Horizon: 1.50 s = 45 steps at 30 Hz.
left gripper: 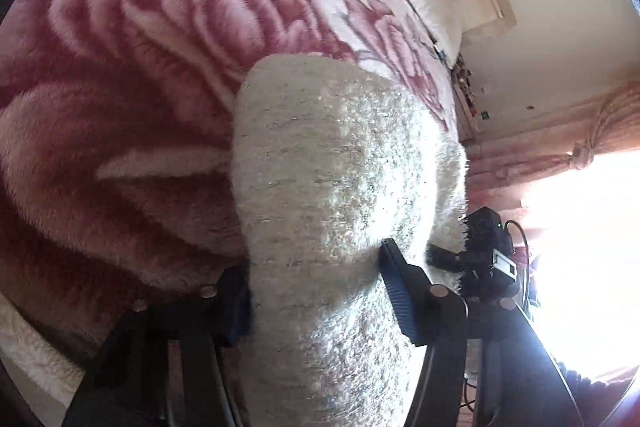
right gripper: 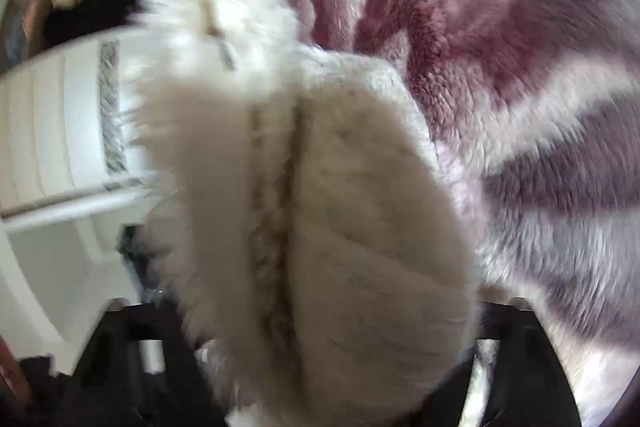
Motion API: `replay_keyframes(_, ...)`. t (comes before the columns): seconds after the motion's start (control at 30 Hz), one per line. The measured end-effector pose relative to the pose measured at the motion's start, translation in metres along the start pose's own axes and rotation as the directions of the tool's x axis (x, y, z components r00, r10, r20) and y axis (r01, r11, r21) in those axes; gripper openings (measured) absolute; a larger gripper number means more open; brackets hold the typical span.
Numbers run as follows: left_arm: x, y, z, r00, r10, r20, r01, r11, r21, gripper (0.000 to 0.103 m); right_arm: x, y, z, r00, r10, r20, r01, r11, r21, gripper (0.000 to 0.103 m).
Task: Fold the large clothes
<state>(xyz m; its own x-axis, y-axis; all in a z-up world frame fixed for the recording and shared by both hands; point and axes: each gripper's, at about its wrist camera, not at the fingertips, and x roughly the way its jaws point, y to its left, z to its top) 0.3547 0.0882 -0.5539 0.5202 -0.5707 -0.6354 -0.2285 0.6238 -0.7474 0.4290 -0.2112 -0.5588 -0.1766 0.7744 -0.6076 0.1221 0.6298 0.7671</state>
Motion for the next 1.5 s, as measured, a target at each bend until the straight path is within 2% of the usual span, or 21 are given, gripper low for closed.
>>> replay_keyframes(0.03, -0.001, -0.006, 0.002, 1.0, 0.008, -0.003, -0.007, 1.0, 0.017, 0.053, -0.004, 0.001, -0.004, 1.0, 0.008, 0.016, -0.008, 1.0, 0.003, 0.062)
replay_keyframes(0.13, -0.003, -0.021, 0.014, 1.0, 0.001, -0.012, -0.001, 0.999, 0.054, 0.052, -0.012, 0.007, -0.012, 0.998, 0.032, 0.06, -0.034, 0.999, 0.02, 0.057)
replay_keyframes(0.27, -0.007, -0.038, 0.041, 1.0, -0.021, -0.019, 0.023, 0.993, 0.115, 0.052, -0.032, 0.016, -0.018, 0.989, 0.091, 0.117, -0.094, 0.995, 0.025, 0.056)
replay_keyframes(0.37, 0.001, -0.056, 0.075, 0.999, -0.041, -0.029, 0.045, 0.986, 0.162, 0.052, -0.05, 0.031, -0.004, 0.977, 0.118, 0.178, -0.121, 0.993, 0.008, 0.056)
replay_keyframes(0.47, 0.023, -0.072, 0.119, 0.997, -0.06, -0.042, 0.067, 0.979, 0.193, 0.052, -0.071, 0.042, 0.022, 0.965, 0.122, 0.232, -0.127, 0.992, 0.006, 0.056)
replay_keyframes(0.6, 0.072, -0.086, 0.186, 0.995, -0.076, -0.064, 0.089, 0.97, 0.228, 0.052, -0.095, 0.05, 0.087, 0.949, 0.102, 0.299, -0.109, 0.994, 0.008, 0.056)
replay_keyframes(0.67, 0.105, -0.087, 0.215, 0.995, -0.065, -0.079, 0.083, 0.967, 0.242, 0.052, -0.105, 0.044, 0.122, 0.942, 0.086, 0.326, -0.1, 0.995, 0.028, 0.056)
replay_keyframes(0.77, 0.151, -0.079, 0.241, 0.992, -0.04, -0.122, 0.068, 0.969, 0.239, 0.053, -0.114, 0.025, 0.172, 0.937, 0.038, 0.347, -0.064, 0.996, 0.062, 0.056)
replay_keyframes(0.87, 0.184, -0.063, 0.253, 0.987, -0.01, -0.161, 0.051, 0.966, 0.255, 0.055, -0.112, 0.002, 0.205, 0.943, -0.029, 0.333, -0.007, 0.994, 0.107, 0.055)
replay_keyframes(1.0, 0.179, -0.058, 0.251, 0.983, -0.015, -0.183, 0.065, 0.961, 0.27, 0.061, -0.104, -0.009, 0.219, 0.952, -0.035, 0.304, 0.005, 0.995, 0.1, 0.058)
replay_keyframes(1.07, 0.172, -0.065, 0.25, 0.985, 0.027, -0.172, 0.023, 0.959, 0.282, 0.061, -0.101, -0.003, 0.219, 0.949, -0.056, 0.311, 0.02, 0.993, 0.12, 0.063)
replay_keyframes(1.1, 0.165, -0.07, 0.248, 0.986, 0.058, -0.157, -0.01, 0.957, 0.288, 0.061, -0.101, -0.001, 0.216, 0.945, -0.083, 0.316, 0.043, 0.99, 0.133, 0.069)
replay_keyframes(1.17, 0.153, -0.081, 0.244, 0.983, 0.144, -0.111, -0.1, 0.939, 0.33, 0.061, -0.104, 0.013, 0.202, 0.932, -0.162, 0.323, 0.121, 0.982, 0.143, 0.072)
replay_keyframes(1.2, 0.146, -0.087, 0.24, 0.977, 0.199, -0.074, -0.161, 0.921, 0.353, 0.062, -0.106, 0.026, 0.195, 0.915, -0.234, 0.329, 0.195, 0.97, 0.147, 0.08)
replay_keyframes(1.23, 0.139, -0.094, 0.234, 0.963, 0.268, -0.033, -0.236, 0.894, 0.38, 0.062, -0.107, 0.04, 0.188, 0.888, -0.314, 0.336, 0.279, 0.948, 0.152, 0.087)
replay_keyframes(1.27, 0.135, -0.098, 0.232, 0.954, 0.301, -0.013, -0.272, 0.878, 0.395, 0.063, -0.102, 0.059, 0.184, 0.855, -0.389, 0.344, 0.359, 0.921, 0.152, 0.09)
replay_keyframes(1.3, 0.126, -0.105, 0.223, 0.937, 0.348, 0.019, -0.324, 0.85, 0.416, 0.074, -0.103, 0.077, 0.172, 0.781, -0.509, 0.362, 0.488, 0.859, 0.157, 0.098)
replay_keyframes(1.33, 0.122, -0.107, 0.219, 0.928, 0.371, 0.033, -0.35, 0.835, 0.424, 0.089, -0.103, 0.094, 0.159, 0.705, -0.599, 0.379, 0.585, 0.794, 0.167, 0.1)
replay_keyframes(1.37, 0.111, -0.112, 0.209, 0.916, 0.397, 0.064, -0.383, 0.814, 0.436, 0.091, -0.103, 0.106, 0.149, 0.647, -0.656, 0.389, 0.647, 0.742, 0.177, 0.1)
replay_keyframes(1.43, 0.096, -0.121, 0.196, 0.898, 0.425, 0.111, -0.427, 0.783, 0.452, 0.092, -0.098, 0.131, 0.123, 0.499, -0.766, 0.405, 0.764, 0.61, 0.212, 0.1)
replay_keyframes(1.5, 0.082, -0.133, 0.183, 0.879, 0.455, 0.144, -0.466, 0.753, 0.464, 0.093, -0.1, 0.149, 0.093, 0.383, -0.823, 0.42, 0.825, 0.509, 0.245, 0.102)
